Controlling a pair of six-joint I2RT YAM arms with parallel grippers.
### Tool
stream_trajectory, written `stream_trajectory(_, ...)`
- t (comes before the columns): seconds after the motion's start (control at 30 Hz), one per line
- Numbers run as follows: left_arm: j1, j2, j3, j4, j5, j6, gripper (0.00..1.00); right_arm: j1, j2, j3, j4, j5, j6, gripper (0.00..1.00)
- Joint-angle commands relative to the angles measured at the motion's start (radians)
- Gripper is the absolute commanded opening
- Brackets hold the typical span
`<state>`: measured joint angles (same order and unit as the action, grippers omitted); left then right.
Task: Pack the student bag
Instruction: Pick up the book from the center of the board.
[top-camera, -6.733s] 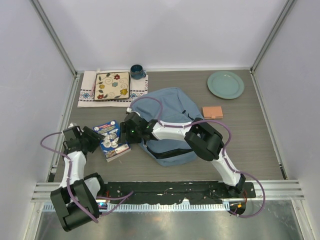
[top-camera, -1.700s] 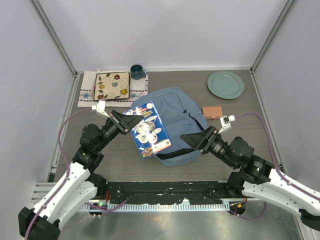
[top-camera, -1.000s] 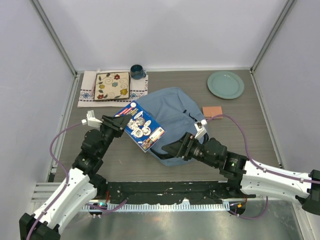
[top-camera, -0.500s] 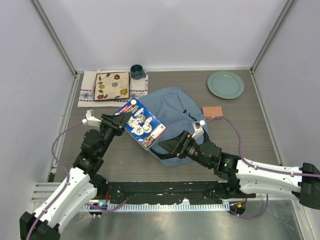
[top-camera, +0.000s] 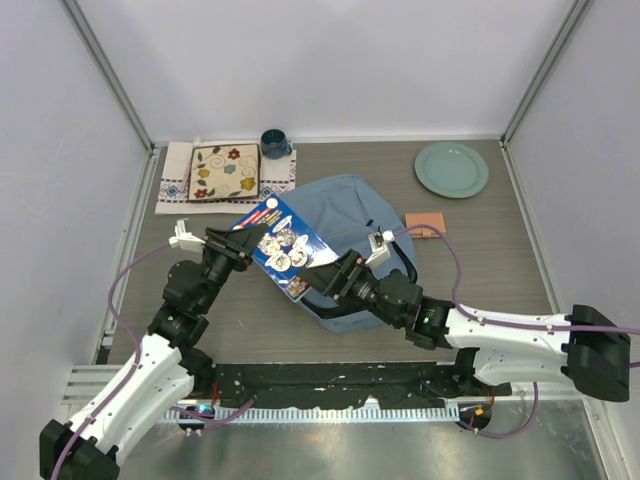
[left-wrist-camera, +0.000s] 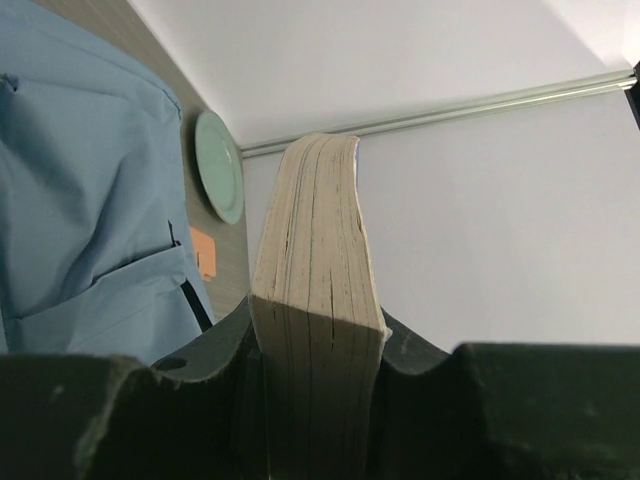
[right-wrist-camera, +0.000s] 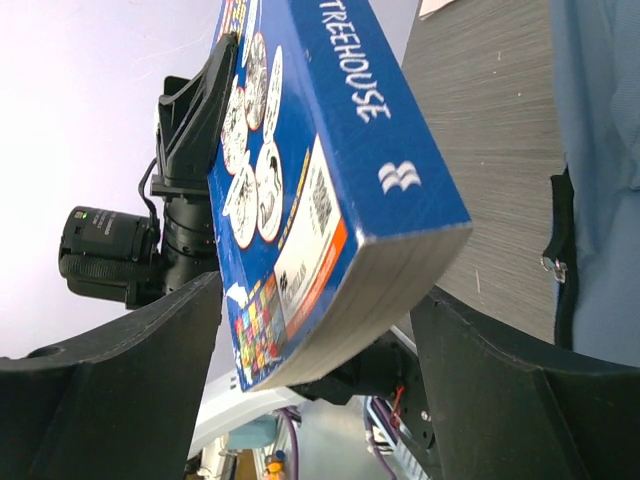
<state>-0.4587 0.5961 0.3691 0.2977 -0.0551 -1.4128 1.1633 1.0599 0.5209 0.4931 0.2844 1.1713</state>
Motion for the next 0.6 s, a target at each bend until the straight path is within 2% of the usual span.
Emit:
stream_trajectory(0.0, -0.009, -0.010, 0.019, 0.152, 0.014, -0.029, 0.00, -0.002, 0.061, 0.042, 0.203, 0.015, 0.039, 0.80)
stream_trajectory(0.1, -0.012, -0.018, 0.011, 0.153, 0.006, -0.028, 0.00, -0.002, 0.097, 0.031, 0.274, 0.025, 0.073, 0.71)
stream_trajectory(0.13, -0.014, -0.021, 0.005, 0.153, 0.003, -0.029, 0.00, -0.002, 0.103, 0.018, 0.295, 0.032, 0.086, 0.63)
stream_trajectory(0.27, -0.015, -0.028, -0.007, 0.152, 0.000, -0.031, 0.00, -0.002, 0.112, -0.005, 0.380, 0.067, 0.097, 0.47)
stream_trajectory(0.4, -0.017, -0.035, -0.018, 0.152, 0.009, -0.029, 0.00, -0.002, 0.104, -0.009, 0.389, 0.085, 0.085, 0.27)
stream_trajectory(0.43, -0.015, -0.030, -0.018, 0.150, 0.015, -0.028, 0.00, -0.002, 0.094, -0.013, 0.391, 0.094, 0.079, 0.16)
stream_trajectory(0.5, -0.017, -0.024, -0.015, 0.143, 0.037, -0.015, 0.00, -0.002, 0.075, -0.022, 0.372, 0.113, 0.062, 0.08)
stream_trajectory(0.53, -0.017, -0.013, -0.007, 0.138, 0.055, -0.011, 0.02, -0.002, 0.062, -0.030, 0.360, 0.130, 0.054, 0.01)
stream_trajectory(0.57, -0.017, -0.004, -0.004, 0.133, 0.093, 0.001, 0.04, -0.002, 0.030, -0.033, 0.320, 0.156, 0.044, 0.01)
